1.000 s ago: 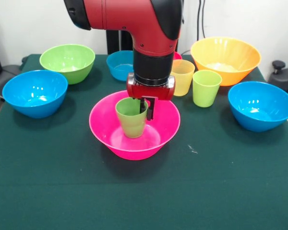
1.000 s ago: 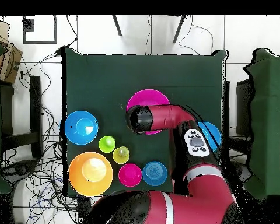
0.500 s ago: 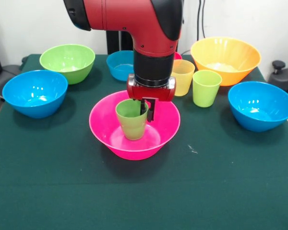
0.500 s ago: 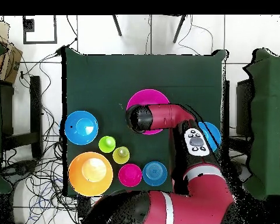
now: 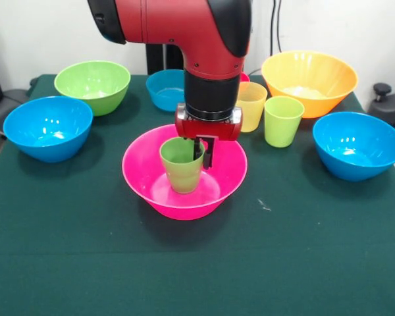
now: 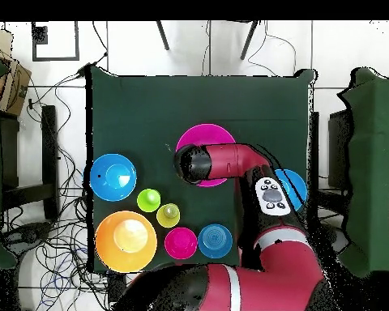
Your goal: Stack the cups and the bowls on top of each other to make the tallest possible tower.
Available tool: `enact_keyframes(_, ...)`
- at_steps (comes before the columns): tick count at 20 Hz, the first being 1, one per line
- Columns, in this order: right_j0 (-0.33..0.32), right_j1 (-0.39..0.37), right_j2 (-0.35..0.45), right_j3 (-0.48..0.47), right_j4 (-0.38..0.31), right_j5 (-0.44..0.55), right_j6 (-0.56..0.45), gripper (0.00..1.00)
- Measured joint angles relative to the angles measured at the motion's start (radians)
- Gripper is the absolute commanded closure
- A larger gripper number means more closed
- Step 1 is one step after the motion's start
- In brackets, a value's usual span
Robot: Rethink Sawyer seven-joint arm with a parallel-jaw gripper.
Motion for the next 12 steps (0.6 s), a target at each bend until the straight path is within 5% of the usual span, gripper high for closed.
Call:
enact_keyframes(8, 0.0, 0.006, 0.001, -0.013, 0.0, 0.0, 0.0, 1.0)
enact_keyframes(9, 0.0, 0.007, 0.001, -0.014, 0.0, -0.001, 0.0, 0.0)
enact_keyframes(12, 0.0, 0.01, 0.002, -0.014, 0.0, -0.003, 0.0, 0.0)
